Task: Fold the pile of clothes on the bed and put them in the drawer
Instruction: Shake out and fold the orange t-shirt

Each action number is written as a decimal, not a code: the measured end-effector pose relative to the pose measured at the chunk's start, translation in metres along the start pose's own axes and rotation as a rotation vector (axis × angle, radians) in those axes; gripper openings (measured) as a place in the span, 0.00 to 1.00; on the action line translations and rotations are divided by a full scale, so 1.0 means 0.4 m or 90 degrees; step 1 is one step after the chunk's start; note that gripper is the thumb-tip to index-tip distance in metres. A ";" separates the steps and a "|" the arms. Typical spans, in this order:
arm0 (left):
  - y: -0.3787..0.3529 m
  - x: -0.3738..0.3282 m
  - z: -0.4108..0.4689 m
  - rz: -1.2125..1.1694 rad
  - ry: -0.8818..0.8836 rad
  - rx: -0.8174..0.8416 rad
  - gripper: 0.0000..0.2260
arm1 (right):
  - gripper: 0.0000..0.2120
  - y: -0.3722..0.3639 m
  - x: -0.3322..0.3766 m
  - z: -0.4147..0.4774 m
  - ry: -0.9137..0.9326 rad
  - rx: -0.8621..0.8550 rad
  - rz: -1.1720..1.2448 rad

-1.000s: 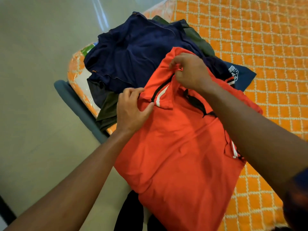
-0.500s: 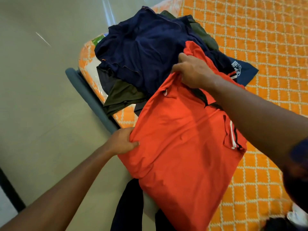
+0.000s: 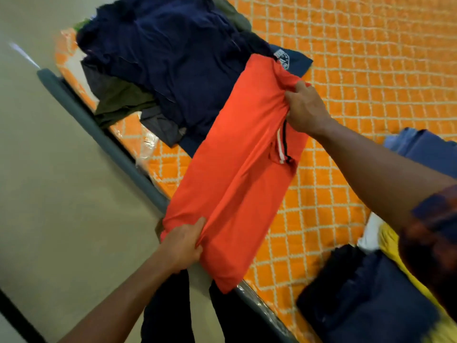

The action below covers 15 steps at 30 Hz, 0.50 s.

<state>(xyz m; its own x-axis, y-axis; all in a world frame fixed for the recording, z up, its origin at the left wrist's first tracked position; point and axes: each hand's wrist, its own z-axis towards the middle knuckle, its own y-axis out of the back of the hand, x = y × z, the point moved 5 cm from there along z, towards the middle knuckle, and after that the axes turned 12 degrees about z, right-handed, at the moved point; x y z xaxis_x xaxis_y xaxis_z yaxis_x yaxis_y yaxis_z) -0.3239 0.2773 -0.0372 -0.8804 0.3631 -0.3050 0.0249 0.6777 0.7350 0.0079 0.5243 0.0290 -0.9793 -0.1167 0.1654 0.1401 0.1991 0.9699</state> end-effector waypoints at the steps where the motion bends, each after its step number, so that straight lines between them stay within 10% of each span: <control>1: -0.030 -0.034 -0.007 -0.001 0.006 0.015 0.28 | 0.24 -0.012 -0.029 -0.030 -0.016 0.003 0.008; 11: -0.168 -0.229 -0.027 -0.152 -0.049 -0.023 0.13 | 0.33 -0.172 -0.169 -0.166 -0.180 0.046 0.150; 15: -0.151 -0.248 -0.038 -0.217 -0.035 -0.010 0.20 | 0.27 -0.192 -0.178 -0.240 -0.385 -0.122 0.347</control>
<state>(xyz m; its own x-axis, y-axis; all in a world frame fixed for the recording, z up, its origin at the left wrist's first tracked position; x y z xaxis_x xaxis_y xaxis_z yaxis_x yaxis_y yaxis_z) -0.2453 0.1906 -0.0421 -0.8099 0.1512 -0.5667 -0.2743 0.7564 0.5938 0.0810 0.4241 -0.0402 -0.6687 0.5008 0.5495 0.5863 -0.0994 0.8040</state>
